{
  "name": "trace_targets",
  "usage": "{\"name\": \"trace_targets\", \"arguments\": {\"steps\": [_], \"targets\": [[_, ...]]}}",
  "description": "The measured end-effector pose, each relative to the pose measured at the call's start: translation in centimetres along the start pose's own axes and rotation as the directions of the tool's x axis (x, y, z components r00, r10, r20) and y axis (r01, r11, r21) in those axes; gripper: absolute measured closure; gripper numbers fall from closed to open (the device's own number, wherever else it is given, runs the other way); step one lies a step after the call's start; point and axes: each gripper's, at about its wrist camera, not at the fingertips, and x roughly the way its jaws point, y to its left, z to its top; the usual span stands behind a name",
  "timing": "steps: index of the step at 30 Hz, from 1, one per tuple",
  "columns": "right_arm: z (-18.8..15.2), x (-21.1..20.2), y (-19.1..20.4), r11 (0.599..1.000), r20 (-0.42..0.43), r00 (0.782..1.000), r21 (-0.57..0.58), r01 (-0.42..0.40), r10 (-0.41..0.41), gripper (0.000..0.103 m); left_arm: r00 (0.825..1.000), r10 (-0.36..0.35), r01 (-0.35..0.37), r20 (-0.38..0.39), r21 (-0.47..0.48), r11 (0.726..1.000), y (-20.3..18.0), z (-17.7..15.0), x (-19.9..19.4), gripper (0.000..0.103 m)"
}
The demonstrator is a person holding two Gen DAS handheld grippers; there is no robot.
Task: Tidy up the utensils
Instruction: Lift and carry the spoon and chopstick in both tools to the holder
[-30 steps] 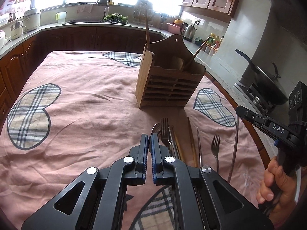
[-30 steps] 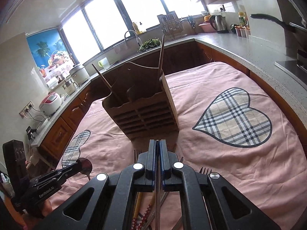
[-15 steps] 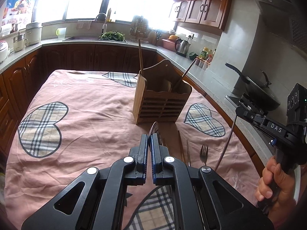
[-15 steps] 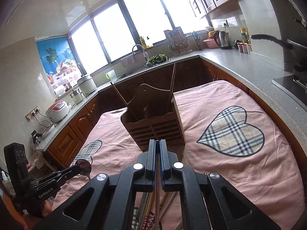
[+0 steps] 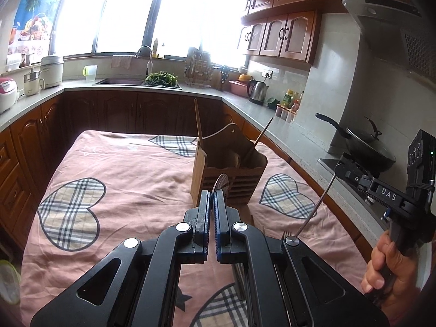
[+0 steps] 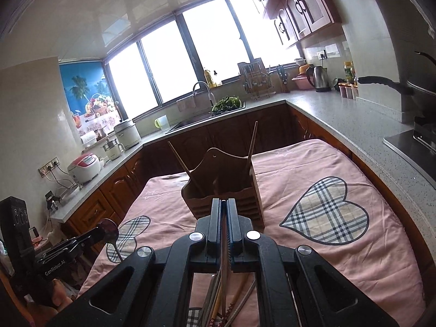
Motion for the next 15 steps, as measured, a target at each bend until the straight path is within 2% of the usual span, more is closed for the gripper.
{"name": "trace_targets", "arguments": {"steps": [9, 15], "targets": [[0.8, 0.0, 0.0, 1.000, 0.026, 1.000, -0.004, -0.008, 0.008, 0.100, 0.999, 0.022, -0.022, 0.045, 0.001, 1.000, 0.2, 1.5, 0.6, 0.101], [2.5, 0.2, 0.0, 1.000, 0.064, 0.998, -0.013, -0.007, 0.008, 0.100, 0.994, 0.040, -0.041, 0.106, 0.010, 0.999, 0.0, 3.7, 1.0, 0.101]]}}
